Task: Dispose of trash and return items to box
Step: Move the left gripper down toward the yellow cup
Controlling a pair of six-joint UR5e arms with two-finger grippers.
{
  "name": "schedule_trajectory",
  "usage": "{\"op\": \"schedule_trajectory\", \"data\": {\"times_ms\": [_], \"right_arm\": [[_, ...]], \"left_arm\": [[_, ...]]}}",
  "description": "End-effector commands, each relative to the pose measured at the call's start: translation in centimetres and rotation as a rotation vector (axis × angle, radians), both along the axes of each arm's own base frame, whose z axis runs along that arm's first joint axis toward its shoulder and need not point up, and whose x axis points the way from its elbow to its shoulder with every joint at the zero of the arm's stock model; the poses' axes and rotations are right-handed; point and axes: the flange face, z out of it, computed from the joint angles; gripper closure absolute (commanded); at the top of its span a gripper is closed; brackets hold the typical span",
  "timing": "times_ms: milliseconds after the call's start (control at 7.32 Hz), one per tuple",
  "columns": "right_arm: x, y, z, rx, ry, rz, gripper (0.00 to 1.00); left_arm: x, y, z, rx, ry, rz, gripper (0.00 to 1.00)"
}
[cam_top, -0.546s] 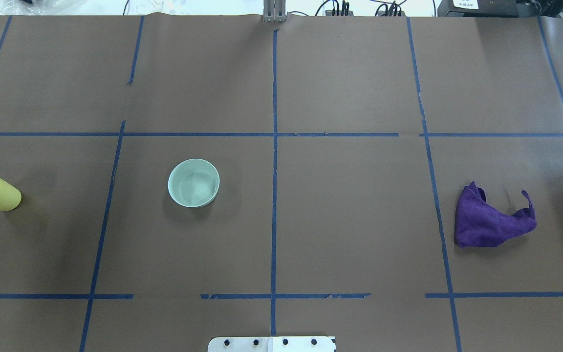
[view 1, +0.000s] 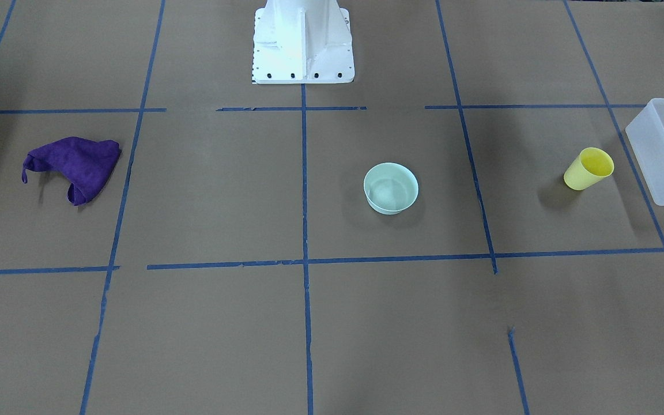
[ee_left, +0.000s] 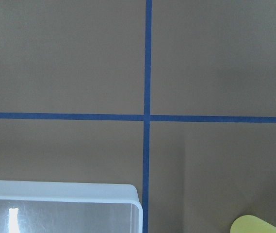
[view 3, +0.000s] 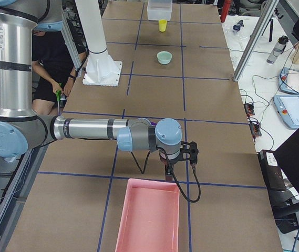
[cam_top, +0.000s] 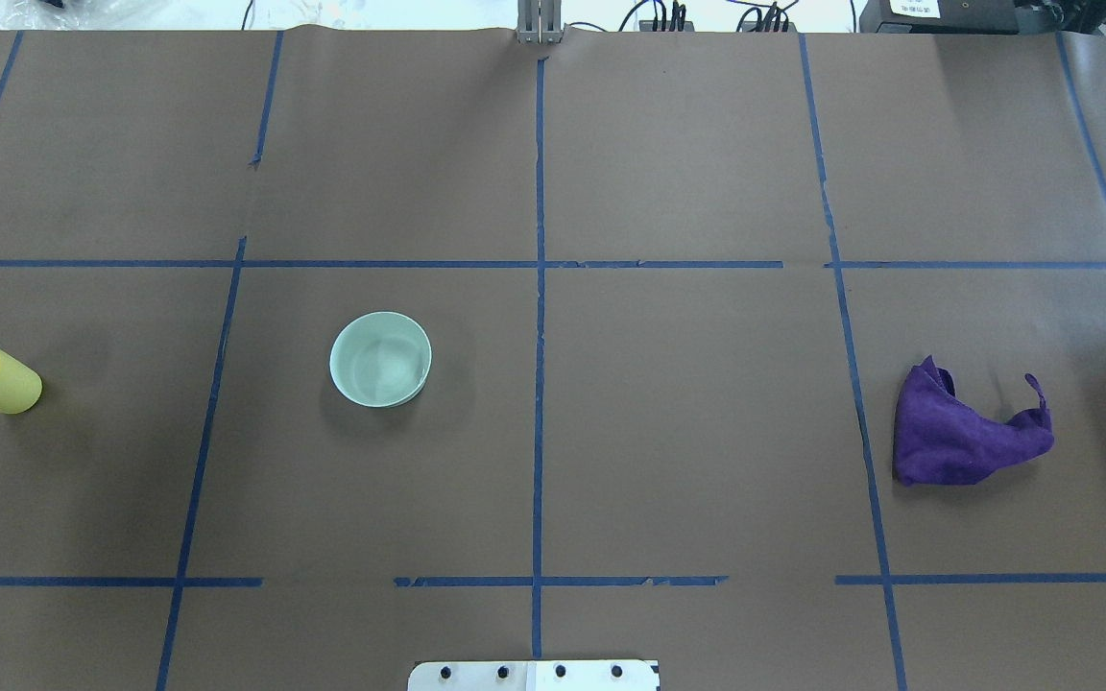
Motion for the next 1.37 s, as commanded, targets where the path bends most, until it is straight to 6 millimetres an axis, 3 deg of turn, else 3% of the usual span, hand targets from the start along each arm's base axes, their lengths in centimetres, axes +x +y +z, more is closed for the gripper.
{"op": "schedule_trajectory", "data": {"times_ms": [0, 137, 273, 546, 820, 1230], "right_arm": [[0.0, -0.1, -0.1, 0.006, -0.003, 0.000, 0.00], [0.0, -0.1, -0.2, 0.009, -0.003, 0.000, 0.00], [0.0, -0.1, -0.4, 0.015, -0.002, 0.000, 0.00], [0.0, -0.1, -0.9, 0.024, -0.001, 0.000, 0.00], [0.0, -0.1, -0.9, 0.024, -0.002, 0.000, 0.00], [0.0, -0.1, -0.9, 0.024, -0.002, 0.000, 0.00]], "left_arm": [[2.4, 0.0, -4.5, 0.029, 0.019, -0.018, 0.00], [6.0, 1.0, -2.8, 0.008, 0.027, 0.021, 0.00], [6.7, 4.0, 0.0, 0.045, 0.047, 0.006, 0.00], [11.6, 8.7, 2.4, 0.022, 0.123, -0.066, 0.00], [14.1, 9.4, 4.2, 0.011, 0.117, -0.070, 0.00], [15.2, 10.4, 5.9, 0.014, 0.094, -0.051, 0.00]]}}
